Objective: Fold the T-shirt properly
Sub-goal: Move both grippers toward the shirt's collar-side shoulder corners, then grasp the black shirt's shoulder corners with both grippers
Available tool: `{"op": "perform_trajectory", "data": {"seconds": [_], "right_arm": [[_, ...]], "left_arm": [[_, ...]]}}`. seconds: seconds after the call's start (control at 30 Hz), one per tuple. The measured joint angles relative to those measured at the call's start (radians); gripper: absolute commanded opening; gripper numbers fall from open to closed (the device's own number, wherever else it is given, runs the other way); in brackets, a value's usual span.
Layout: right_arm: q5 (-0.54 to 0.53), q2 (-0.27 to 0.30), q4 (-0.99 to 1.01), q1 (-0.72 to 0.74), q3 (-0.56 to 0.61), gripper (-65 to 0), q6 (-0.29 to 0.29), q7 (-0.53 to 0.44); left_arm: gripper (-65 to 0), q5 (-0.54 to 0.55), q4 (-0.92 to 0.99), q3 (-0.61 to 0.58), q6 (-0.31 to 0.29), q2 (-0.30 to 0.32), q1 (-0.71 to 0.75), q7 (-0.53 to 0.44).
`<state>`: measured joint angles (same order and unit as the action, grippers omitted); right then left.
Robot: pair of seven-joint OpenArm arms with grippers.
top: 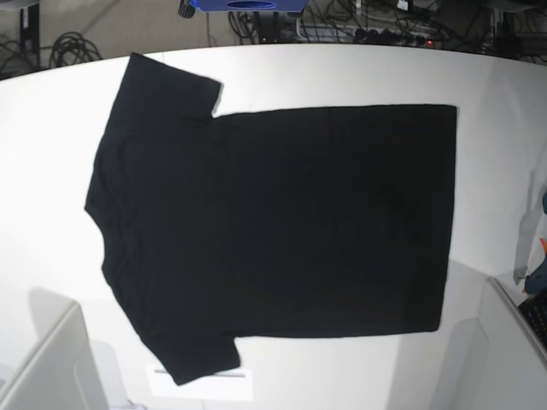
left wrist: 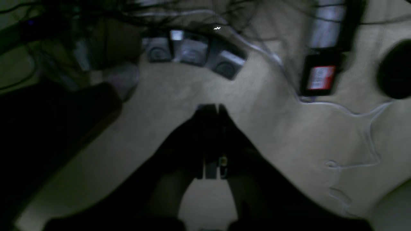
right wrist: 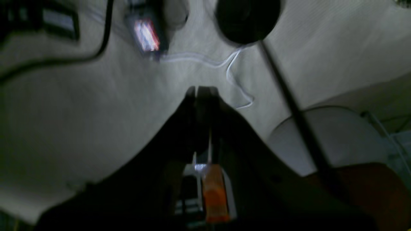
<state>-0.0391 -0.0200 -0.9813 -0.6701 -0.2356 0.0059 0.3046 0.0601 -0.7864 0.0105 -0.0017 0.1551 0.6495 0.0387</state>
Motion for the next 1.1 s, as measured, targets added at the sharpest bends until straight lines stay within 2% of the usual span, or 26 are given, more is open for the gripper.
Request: {"op": "perform_trajectory", "data": {"seconds": [0.07, 0.13, 0.17, 0.27, 0.33, 0.43, 0.57, 0.63, 0.7, 0.77, 0.8, 0.87, 0.9, 0.93, 1.0, 1.03, 1.1], "right_arm": [[-0.003, -0.030, -0.170, -0.071, -0.048, -65.0, -0.005, 0.024], [-0.003, -0.061, -0.306, -0.132, -0.068, -65.0, -0.006, 0.056], [-0.001, -0.079, -0.374, -0.154, -0.076, -65.0, -0.003, 0.078], [-0.009, -0.096, -0.541, -0.179, -0.093, -65.0, 0.003, 0.138], [-0.004, -0.093, -0.632, -0.171, -0.122, -65.0, 0.001, 0.191], [-0.003, -0.092, -0.784, -0.174, -0.180, -65.0, 0.000, 0.246], [-0.003, -0.089, -0.985, -0.143, -0.267, -65.0, -0.008, 0.307], [-0.007, -0.090, -1.020, -0.089, -0.277, -65.0, -0.006, 0.295], [-0.008, -0.090, -1.012, -0.013, -0.277, -65.0, 0.009, 0.323], [-0.006, -0.091, -1.014, 0.040, -0.281, -65.0, 0.094, 0.325], [-0.041, -0.099, -1.014, 0.067, -0.288, -61.7, 0.148, 0.336], [-0.175, -0.115, -1.012, 0.119, -0.342, -41.3, 0.261, 0.413], [-0.254, -0.116, -1.011, 0.147, -0.385, -31.8, 0.301, 0.460], [-0.314, -0.115, -1.010, 0.174, -0.430, -24.5, 0.319, 0.496], [-0.409, -0.106, -0.989, 0.226, -0.523, -17.0, 0.354, 0.572], [-0.447, -0.098, -0.960, 0.253, -0.573, -16.5, 0.373, 0.608], [-0.442, -0.082, -0.908, 0.303, -0.643, -17.9, 0.382, 0.673]], "left_arm": [[-65.0, 0.085, -0.134, -0.010, -0.011, 0.014, 0.087, 0.000], [-65.0, 0.161, -0.272, -0.011, -0.015, 0.055, 0.185, -0.005], [-65.0, 0.191, -0.343, -0.006, 0.002, 0.082, 0.238, 0.002], [-65.0, 0.267, -0.546, 0.002, 0.010, 0.165, 0.377, -0.009], [-65.0, 0.311, -0.669, 0.015, 0.011, 0.194, 0.459, -0.003], [-65.0, 0.333, -0.836, 0.103, -0.013, 0.189, 0.548, -0.005], [-65.0, 0.333, -0.988, 0.292, 0.012, 0.162, 0.594, 0.003], [-65.0, 0.331, -1.048, 0.334, 0.011, 0.143, 0.594, -0.010], [-65.0, 0.333, -1.089, 0.336, -0.035, 0.129, 0.563, 0.016], [-65.0, 0.335, -1.126, 0.352, -0.061, 0.126, 0.526, 0.026], [-65.0, 0.336, -1.146, 0.373, -0.056, 0.129, 0.514, 0.013], [-65.0, 0.341, -1.169, 0.399, -0.051, 0.134, 0.507, -0.002], [-65.0, 0.379, -1.167, 0.401, -0.052, 0.136, 0.496, 0.009], [-56.3, 0.417, -1.161, 0.405, -0.070, 0.134, 0.484, 0.024], [-35.9, 0.514, -1.158, 0.437, -0.106, 0.127, 0.475, 0.026], [-26.2, 0.560, -1.160, 0.464, -0.107, 0.126, 0.475, 0.018], [-16.3, 0.639, -1.158, 0.508, -0.103, 0.134, 0.475, 0.014]]}}
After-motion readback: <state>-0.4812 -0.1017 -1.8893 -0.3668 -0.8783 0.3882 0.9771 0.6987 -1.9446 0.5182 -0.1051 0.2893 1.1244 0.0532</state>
